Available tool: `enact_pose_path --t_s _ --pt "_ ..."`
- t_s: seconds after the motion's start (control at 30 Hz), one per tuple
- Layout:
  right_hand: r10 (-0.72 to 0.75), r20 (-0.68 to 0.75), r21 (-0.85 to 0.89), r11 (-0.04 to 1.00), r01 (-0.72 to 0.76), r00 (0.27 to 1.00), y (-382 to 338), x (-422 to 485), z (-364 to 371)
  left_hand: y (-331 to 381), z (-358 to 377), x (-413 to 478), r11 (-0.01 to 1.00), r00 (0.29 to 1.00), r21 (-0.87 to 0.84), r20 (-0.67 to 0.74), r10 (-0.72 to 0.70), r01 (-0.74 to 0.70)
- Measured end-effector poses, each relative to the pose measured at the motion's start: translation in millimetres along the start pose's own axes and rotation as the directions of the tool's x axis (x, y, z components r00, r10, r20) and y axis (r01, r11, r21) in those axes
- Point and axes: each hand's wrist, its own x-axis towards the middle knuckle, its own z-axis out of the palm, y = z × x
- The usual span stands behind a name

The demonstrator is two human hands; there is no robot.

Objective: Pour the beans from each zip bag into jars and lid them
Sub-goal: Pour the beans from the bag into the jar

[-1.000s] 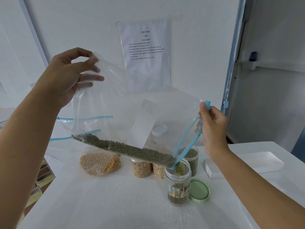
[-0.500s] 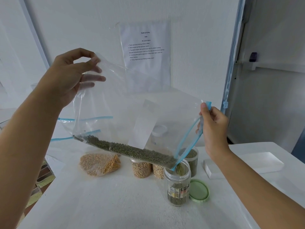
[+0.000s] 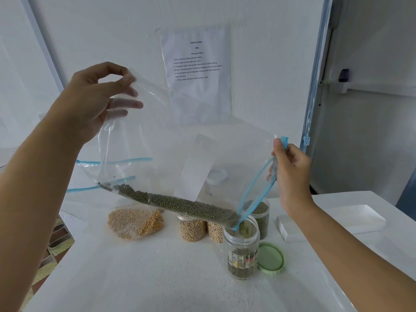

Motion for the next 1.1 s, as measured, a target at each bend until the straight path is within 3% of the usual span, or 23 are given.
enact_pose_path --t_s 1.1 --pt "-0.004 -0.029 0.006 1.0 0.004 1.0 -6 -2 -4 11 7 -3 1.0 1.0 0.026 0.012 0.007 -0.007"
